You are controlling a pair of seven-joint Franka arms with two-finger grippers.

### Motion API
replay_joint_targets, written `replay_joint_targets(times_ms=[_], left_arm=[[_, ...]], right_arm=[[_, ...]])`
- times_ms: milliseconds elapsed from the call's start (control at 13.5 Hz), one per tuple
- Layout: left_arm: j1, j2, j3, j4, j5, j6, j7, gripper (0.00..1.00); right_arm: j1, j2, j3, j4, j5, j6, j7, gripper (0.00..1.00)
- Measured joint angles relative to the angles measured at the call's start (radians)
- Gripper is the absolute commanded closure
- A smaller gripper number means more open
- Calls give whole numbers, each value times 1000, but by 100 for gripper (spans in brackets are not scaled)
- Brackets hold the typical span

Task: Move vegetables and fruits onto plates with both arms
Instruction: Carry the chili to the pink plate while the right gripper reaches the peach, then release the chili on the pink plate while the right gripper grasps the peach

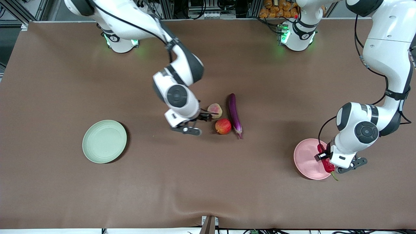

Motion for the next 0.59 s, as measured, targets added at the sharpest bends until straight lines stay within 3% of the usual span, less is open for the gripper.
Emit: replay_joint_targets(times_ms=[74, 594], left_arm=[[0, 2, 0, 2, 0, 0, 0, 0], [9, -15, -16, 24, -8, -30, -1, 0]], right_arm=[[16, 20, -1, 3, 0, 9, 35, 0], [56, 64, -1, 10, 1, 54, 110, 0]])
